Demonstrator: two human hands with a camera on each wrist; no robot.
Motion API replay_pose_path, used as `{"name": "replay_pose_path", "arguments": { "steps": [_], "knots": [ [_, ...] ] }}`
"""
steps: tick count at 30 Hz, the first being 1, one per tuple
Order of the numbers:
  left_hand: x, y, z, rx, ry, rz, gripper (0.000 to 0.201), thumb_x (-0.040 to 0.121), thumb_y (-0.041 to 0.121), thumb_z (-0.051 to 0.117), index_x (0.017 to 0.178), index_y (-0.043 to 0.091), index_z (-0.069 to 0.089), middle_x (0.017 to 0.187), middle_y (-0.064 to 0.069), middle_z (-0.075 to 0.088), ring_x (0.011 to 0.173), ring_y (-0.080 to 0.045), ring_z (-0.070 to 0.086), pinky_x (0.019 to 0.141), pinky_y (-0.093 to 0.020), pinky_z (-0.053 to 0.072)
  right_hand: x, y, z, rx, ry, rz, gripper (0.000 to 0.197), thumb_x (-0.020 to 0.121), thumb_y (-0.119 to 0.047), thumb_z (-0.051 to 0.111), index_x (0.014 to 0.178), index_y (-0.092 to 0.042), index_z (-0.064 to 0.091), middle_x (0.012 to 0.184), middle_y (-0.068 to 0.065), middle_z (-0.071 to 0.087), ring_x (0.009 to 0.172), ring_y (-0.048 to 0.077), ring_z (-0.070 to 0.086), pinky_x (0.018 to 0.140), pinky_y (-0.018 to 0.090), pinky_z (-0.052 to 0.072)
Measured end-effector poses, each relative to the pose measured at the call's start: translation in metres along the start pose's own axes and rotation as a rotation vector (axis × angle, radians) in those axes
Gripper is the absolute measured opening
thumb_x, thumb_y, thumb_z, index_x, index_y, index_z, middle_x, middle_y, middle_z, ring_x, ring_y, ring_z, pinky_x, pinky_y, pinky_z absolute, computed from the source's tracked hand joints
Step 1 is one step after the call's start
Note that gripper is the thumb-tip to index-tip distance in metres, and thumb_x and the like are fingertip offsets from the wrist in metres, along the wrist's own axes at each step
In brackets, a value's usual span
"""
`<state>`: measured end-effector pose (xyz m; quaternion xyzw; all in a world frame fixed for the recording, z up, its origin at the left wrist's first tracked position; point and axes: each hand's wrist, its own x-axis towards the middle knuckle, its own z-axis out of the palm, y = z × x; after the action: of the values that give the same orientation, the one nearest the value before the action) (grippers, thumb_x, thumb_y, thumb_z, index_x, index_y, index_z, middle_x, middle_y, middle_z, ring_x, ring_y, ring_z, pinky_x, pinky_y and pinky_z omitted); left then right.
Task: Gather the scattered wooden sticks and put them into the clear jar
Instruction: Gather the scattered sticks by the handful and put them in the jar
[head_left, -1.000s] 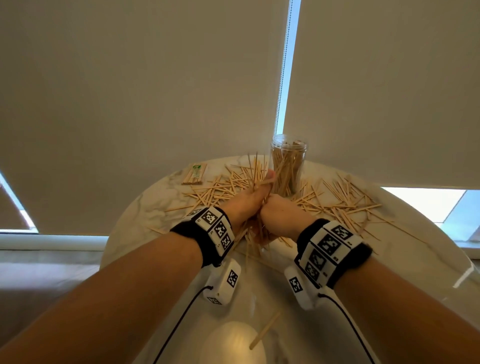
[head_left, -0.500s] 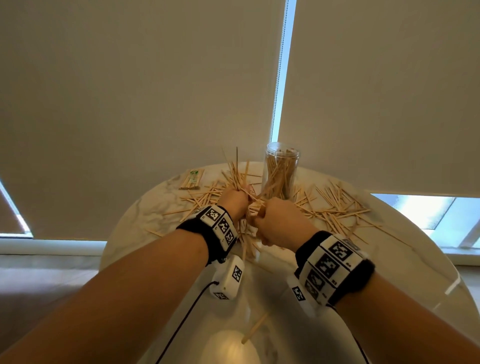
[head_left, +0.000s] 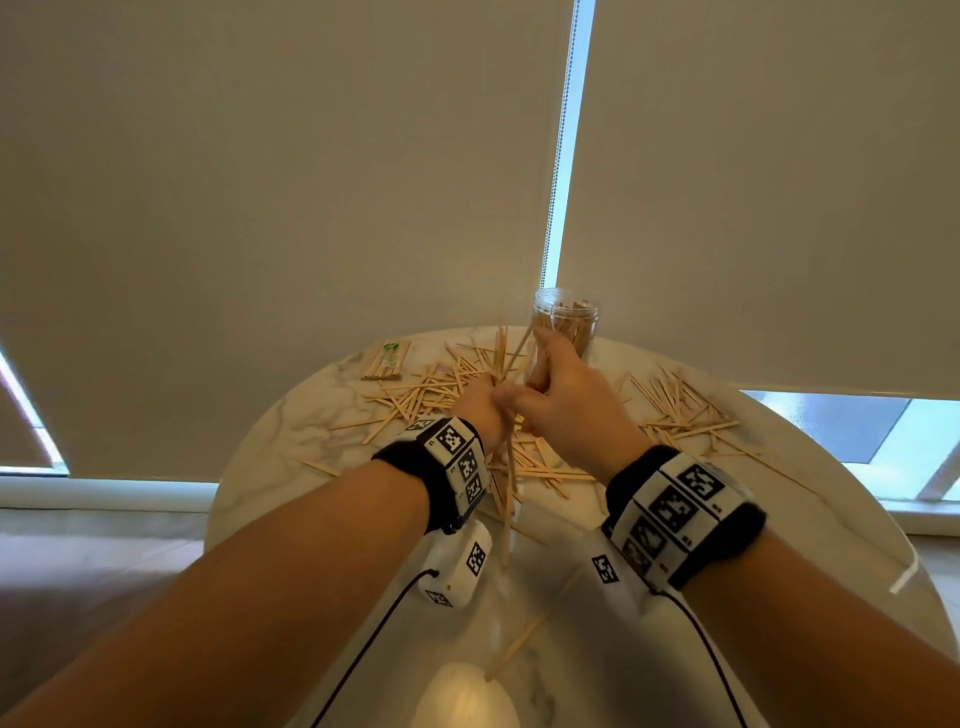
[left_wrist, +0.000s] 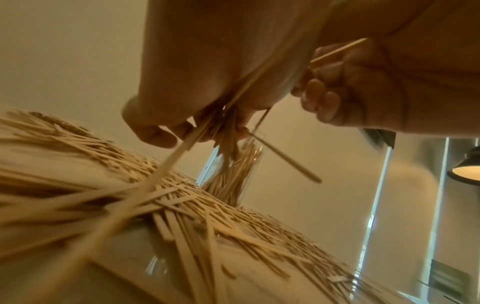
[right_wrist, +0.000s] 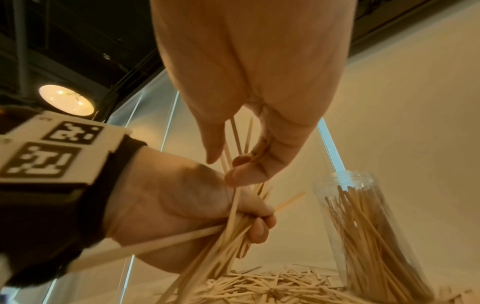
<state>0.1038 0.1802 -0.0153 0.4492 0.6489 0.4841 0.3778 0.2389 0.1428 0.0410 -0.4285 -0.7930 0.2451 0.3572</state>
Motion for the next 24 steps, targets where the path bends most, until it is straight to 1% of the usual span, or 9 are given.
{"name": "replay_pose_path", "arguments": {
  "steps": [2,3,6,9,13,17,20,22,24],
  "knots": [
    [-0.015,0.012,0.004,-0.131,-0.045,-0.019,0.027,0.098,0.016,0.056,0.122,0.005,0.055,0.116,-0.009,0.063,0.104,-0.019,0.062,0.101,-0.032,0.049,0.006,-0.001,-0.001,0.024,-0.041,0.039,0.088,0.084,-0.046,0.074,0.154,-0.02,0.025,0.087,-0.001,0.067,0.078,0.013,0.067,0.078,0.038,0.06],
    [-0.018,0.016,0.005,-0.067,-0.034,0.026,0.02,0.103,0.018,0.046,0.112,0.003,0.055,0.109,-0.012,0.062,0.097,-0.019,0.061,0.1,-0.032,0.048,0.01,-0.002,-0.001,0.025,-0.061,0.038,0.081,0.085,-0.047,0.073,0.149,-0.018,0.034,0.092,-0.003,0.067,0.081,0.012,0.066,0.078,0.036,0.059],
    [-0.03,0.024,0.009,-0.063,-0.153,0.046,0.016,0.106,0.009,0.038,0.099,0.005,0.052,0.089,-0.008,0.058,0.075,-0.017,0.058,0.081,-0.033,0.058,0.022,-0.005,-0.005,-0.053,-0.015,0.003,0.025,0.094,-0.042,0.064,0.103,-0.02,0.066,0.083,-0.004,0.069,0.072,0.009,0.064,0.068,0.028,0.052],
    [-0.037,0.019,0.009,-0.116,-0.174,0.078,0.013,0.106,0.014,0.042,0.103,0.006,0.053,0.086,-0.006,0.058,0.063,-0.017,0.062,0.069,-0.035,0.06,0.038,0.0,-0.014,-0.111,0.071,0.037,0.032,0.097,-0.036,0.058,0.076,-0.014,0.067,0.068,0.003,0.069,0.063,0.017,0.065,0.063,0.031,0.051],
    [-0.032,0.012,0.006,-0.056,-0.174,0.159,0.013,0.104,0.022,0.049,0.095,0.013,0.052,0.079,-0.007,0.053,0.05,-0.014,0.044,0.049,-0.028,0.044,0.051,0.005,-0.029,-0.003,0.139,0.125,0.035,0.095,-0.035,0.063,0.076,-0.008,0.072,0.063,0.003,0.071,0.054,0.013,0.066,0.062,0.033,0.056],
    [-0.025,0.003,-0.005,0.067,-0.143,0.089,0.019,0.105,0.032,0.046,0.101,0.017,0.056,0.079,0.0,0.054,0.06,-0.013,0.047,0.062,-0.031,0.046,0.059,0.006,-0.052,0.147,0.228,0.16,0.033,0.092,-0.032,0.067,0.078,-0.003,0.075,0.068,0.011,0.073,0.061,0.026,0.071,0.071,0.041,0.061],
    [-0.014,0.0,-0.015,0.001,0.029,-0.009,0.022,0.103,0.032,0.044,0.111,0.014,0.054,0.091,-0.003,0.061,0.071,-0.019,0.054,0.077,-0.044,0.056,0.058,0.007,-0.067,0.218,0.272,0.179,0.029,0.093,-0.028,0.068,0.079,-0.002,0.074,0.066,0.011,0.072,0.061,0.027,0.068,0.068,0.039,0.061],
    [-0.011,0.004,-0.02,-0.151,0.125,0.01,0.025,0.105,0.031,0.042,0.115,0.011,0.054,0.088,-0.004,0.061,0.065,-0.018,0.053,0.065,-0.04,0.056,0.054,0.006,-0.072,0.24,0.189,0.215,0.025,0.092,-0.023,0.07,0.084,0.0,0.074,0.067,0.011,0.069,0.061,0.024,0.066,0.062,0.033,0.057],
    [-0.016,0.013,-0.022,-0.276,0.136,0.1,0.024,0.108,0.03,0.04,0.115,0.011,0.053,0.093,-0.005,0.064,0.066,-0.014,0.057,0.058,-0.031,0.053,0.047,0.006,-0.073,0.201,-0.011,0.262,0.023,0.092,-0.02,0.07,0.089,0.003,0.073,0.068,0.01,0.07,0.058,0.02,0.064,0.059,0.03,0.054]
  ]
}}
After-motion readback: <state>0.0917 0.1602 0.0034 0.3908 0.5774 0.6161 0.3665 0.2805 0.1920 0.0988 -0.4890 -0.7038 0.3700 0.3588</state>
